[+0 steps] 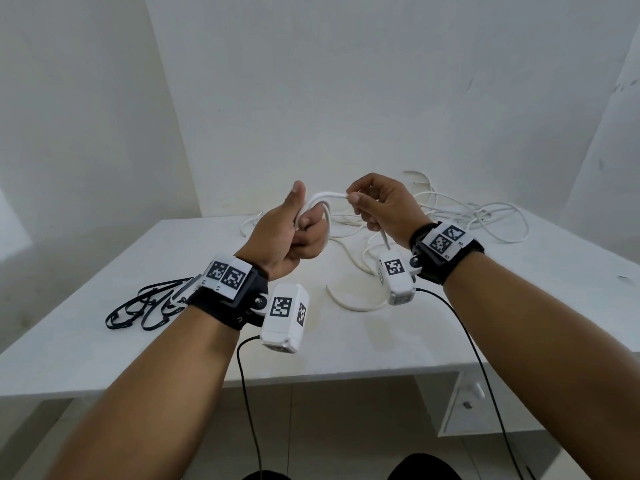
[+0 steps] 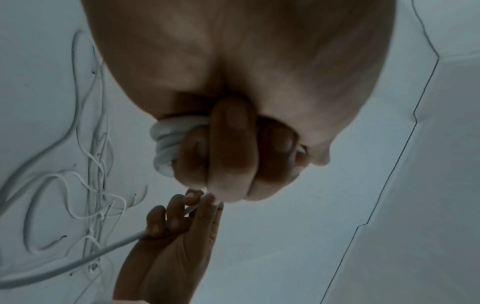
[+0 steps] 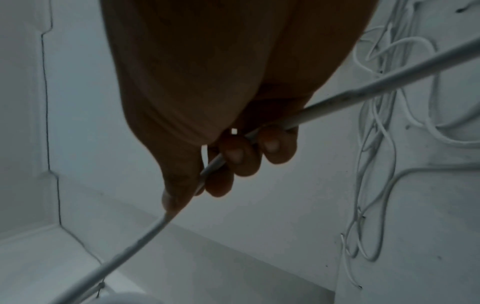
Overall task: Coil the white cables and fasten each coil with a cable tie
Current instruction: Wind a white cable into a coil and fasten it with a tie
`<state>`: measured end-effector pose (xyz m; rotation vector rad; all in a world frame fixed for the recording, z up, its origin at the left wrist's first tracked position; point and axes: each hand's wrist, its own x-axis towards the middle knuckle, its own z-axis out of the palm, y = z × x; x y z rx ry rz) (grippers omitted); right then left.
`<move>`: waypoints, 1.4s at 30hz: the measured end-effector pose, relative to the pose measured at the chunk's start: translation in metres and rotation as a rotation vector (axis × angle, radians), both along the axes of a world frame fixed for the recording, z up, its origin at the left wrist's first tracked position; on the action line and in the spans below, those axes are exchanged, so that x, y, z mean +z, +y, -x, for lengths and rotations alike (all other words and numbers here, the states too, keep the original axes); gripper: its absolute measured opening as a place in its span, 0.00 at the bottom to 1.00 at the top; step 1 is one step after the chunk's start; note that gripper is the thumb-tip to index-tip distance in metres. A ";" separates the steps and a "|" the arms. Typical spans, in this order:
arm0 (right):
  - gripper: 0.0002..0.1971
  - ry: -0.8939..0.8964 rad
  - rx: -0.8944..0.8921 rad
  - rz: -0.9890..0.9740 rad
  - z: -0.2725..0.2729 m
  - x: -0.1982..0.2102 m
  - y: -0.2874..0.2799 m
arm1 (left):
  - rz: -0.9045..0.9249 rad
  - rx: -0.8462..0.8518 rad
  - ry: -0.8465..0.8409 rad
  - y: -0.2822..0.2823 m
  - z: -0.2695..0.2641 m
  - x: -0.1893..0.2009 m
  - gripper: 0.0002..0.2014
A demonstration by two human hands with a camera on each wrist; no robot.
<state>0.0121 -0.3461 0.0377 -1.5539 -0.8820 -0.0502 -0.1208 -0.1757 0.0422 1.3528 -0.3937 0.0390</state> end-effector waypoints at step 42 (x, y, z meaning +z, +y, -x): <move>0.04 -0.571 -0.072 0.709 0.035 0.010 0.012 | -0.894 0.486 -0.001 0.027 -0.039 -0.037 0.26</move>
